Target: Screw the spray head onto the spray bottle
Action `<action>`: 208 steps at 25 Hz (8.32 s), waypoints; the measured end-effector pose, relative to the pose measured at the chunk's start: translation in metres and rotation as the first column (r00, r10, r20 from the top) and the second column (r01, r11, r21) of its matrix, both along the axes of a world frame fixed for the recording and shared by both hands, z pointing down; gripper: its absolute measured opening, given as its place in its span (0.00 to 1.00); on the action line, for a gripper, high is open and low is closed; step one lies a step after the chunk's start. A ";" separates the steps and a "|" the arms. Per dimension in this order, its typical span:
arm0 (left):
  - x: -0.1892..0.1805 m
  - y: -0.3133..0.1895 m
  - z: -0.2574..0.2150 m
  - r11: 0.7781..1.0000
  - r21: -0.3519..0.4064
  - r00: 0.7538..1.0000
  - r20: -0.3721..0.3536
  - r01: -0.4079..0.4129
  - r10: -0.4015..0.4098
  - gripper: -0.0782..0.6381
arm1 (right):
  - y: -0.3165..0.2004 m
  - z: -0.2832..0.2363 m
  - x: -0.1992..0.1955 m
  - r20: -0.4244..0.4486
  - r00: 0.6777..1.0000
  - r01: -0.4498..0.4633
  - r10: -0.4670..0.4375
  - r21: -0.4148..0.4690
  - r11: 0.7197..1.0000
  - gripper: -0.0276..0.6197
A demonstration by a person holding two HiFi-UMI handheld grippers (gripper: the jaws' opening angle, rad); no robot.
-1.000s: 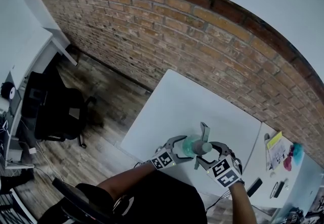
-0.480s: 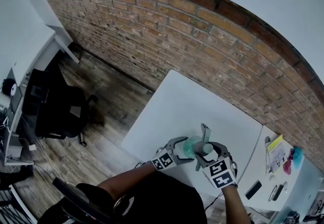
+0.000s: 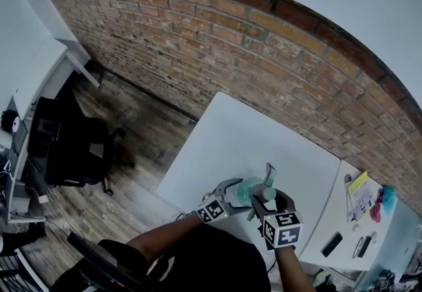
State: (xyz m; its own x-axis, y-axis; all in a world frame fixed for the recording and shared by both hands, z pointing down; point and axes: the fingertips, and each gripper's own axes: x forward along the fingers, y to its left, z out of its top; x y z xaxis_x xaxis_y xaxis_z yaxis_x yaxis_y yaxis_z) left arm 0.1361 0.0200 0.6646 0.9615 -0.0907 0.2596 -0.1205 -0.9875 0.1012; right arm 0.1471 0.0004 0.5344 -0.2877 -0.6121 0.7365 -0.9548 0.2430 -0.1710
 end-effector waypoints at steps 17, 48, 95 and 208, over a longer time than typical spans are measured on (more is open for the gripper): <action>-0.001 0.000 0.001 1.000 0.001 1.000 0.011 -0.005 0.005 0.76 | 0.017 -0.027 0.005 -0.352 0.675 0.658 -0.649 -0.111 0.745 0.45; -0.001 0.002 0.006 0.999 0.049 1.000 0.020 0.000 -0.001 0.76 | 0.014 -0.006 -0.008 -0.442 -0.226 0.830 -0.868 -0.554 0.066 0.45; 0.011 -0.001 -0.012 0.997 0.076 1.000 -0.005 -0.026 0.027 0.76 | 0.019 -0.020 -0.019 -0.322 0.594 0.701 -0.737 -0.244 0.671 0.49; 0.011 -0.003 -0.012 0.999 0.038 1.000 0.002 -0.012 0.012 0.76 | 0.013 -0.015 0.006 -0.465 -0.150 0.841 -0.873 -0.525 0.134 0.47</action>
State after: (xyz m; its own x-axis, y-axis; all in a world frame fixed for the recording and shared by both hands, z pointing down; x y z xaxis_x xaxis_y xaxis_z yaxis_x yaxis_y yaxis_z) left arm 0.1472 0.0174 0.6528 0.9621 -0.0890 0.2576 -0.1087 -0.9921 0.0630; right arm 0.1534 0.0134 0.5197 -0.0882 -0.1771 0.9802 0.2589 0.9462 0.1942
